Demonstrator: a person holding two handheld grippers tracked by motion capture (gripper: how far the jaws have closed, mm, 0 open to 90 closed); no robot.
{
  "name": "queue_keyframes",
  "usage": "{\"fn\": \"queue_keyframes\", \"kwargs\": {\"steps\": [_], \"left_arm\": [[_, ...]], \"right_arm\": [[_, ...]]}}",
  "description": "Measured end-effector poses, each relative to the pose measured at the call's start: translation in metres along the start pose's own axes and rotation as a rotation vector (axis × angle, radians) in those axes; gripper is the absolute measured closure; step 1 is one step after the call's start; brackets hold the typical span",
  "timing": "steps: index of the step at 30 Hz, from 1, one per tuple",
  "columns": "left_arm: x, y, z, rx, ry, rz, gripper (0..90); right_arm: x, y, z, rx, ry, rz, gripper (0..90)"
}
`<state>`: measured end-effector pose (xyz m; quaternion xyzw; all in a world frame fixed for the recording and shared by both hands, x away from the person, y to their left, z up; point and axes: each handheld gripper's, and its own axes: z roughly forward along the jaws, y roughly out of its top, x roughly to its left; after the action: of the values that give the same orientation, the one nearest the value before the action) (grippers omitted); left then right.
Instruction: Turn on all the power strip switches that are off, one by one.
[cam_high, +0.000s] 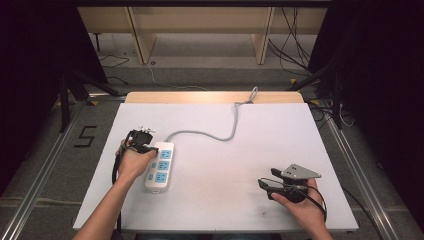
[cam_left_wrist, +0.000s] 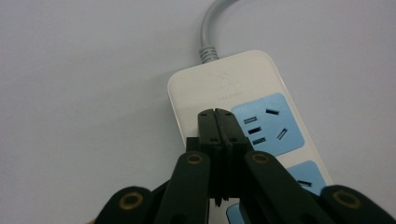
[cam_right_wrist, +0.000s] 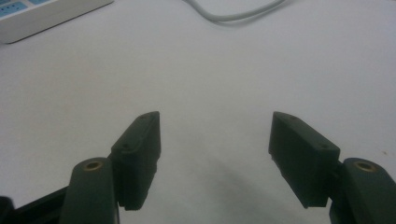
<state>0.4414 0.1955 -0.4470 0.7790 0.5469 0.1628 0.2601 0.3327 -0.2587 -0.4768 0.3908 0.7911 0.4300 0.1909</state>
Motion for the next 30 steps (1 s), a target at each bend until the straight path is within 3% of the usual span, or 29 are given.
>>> {"fn": "queue_keyframes", "kwargs": {"steps": [11, 30], "left_arm": [[-0.002, -0.002, -0.012, -0.036, -0.009, 0.016, 89.8], [-0.008, -0.011, -0.027, -0.041, -0.032, 0.046, 89.8]], "right_arm": [[0.0, 0.0, 0.0, -0.001, 0.001, 0.002, 35.2], [-0.001, 0.0, 0.0, -0.003, 0.002, 0.002, 35.2]]}}
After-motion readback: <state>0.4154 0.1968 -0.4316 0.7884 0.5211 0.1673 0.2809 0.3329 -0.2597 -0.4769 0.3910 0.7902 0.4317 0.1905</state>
